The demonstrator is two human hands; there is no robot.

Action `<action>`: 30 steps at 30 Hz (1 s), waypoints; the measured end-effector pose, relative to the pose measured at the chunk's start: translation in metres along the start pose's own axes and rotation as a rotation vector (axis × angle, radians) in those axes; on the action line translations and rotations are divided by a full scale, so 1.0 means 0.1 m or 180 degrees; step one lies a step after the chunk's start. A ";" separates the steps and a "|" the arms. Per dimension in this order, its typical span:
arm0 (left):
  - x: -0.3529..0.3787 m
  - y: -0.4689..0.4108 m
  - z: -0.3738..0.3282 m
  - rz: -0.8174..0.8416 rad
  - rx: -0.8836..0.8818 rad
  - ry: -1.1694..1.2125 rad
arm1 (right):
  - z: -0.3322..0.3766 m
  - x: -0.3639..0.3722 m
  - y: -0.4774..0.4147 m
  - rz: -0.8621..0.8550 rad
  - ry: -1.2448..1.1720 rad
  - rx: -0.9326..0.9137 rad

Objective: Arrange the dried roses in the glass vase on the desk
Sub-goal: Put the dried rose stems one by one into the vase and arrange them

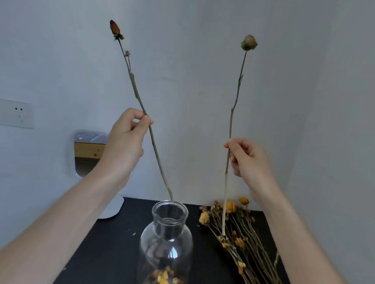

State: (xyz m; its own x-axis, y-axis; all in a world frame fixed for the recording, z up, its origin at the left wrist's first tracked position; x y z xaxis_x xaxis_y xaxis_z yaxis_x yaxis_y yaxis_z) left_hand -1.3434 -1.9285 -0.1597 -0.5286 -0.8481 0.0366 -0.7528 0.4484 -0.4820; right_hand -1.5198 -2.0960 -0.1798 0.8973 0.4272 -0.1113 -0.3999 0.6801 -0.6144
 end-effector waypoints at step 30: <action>0.01 0.76 1.31 0.1563 -0.0866 -0.0643 | 0.11 0.24 0.04 -0.0283 -0.0540 -0.0290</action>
State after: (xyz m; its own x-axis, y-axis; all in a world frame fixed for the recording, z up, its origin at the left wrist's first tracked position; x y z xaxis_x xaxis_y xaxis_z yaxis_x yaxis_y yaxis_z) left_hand -1.3498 -1.9325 -0.3108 -0.7753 -0.5481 -0.3140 -0.5267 0.8353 -0.1576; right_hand -1.5022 -2.0768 -0.1768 0.8809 0.4673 0.0750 -0.2951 0.6662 -0.6849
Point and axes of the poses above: each hand's wrist, its own y-axis away from the middle knuckle, its own x-axis out of the palm, z = x × y, the point moved 6 cm from there along -y, towards the middle knuckle, and after that the axes turned 7 degrees about -x, right-handed, at the moved point
